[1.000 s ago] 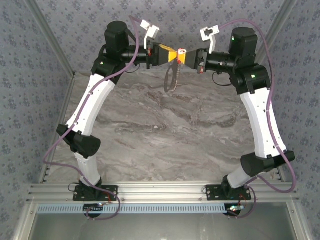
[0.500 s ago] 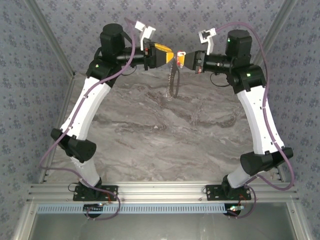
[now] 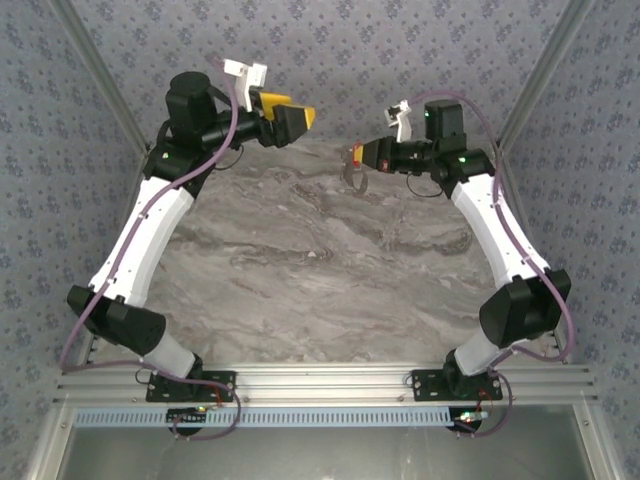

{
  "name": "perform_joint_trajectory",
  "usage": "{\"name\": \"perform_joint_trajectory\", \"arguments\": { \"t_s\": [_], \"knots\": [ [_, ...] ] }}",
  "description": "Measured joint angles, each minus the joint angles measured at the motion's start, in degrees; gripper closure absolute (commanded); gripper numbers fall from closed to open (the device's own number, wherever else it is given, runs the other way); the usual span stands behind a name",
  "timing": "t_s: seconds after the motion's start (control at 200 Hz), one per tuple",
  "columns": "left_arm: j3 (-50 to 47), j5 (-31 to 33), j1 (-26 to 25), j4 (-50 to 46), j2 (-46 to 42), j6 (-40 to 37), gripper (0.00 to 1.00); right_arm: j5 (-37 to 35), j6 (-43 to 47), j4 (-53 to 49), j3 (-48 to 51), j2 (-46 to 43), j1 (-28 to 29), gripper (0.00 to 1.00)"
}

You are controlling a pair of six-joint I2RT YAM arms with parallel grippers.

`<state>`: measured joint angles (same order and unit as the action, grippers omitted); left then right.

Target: Put the keys on the keyring

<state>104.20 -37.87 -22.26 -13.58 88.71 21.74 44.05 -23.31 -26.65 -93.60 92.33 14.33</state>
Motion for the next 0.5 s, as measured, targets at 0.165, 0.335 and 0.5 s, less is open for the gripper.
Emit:
{"name": "perform_joint_trajectory", "arguments": {
  "t_s": [0.165,0.335,0.5],
  "knots": [
    [-5.2,5.7,1.5,0.1,-3.1,0.4,0.02,-1.5,-1.9,5.7,1.1,8.9,0.3,1.00],
    [-11.9,10.9,3.8,0.2,-6.5,0.9,0.02,-2.1,-4.6,8.1,-2.3,19.7,3.3,1.00],
    [-18.4,15.0,4.7,0.1,-10.1,1.1,0.02,-1.6,-9.1,13.0,-4.3,24.3,8.0,1.00]
  ]
}}
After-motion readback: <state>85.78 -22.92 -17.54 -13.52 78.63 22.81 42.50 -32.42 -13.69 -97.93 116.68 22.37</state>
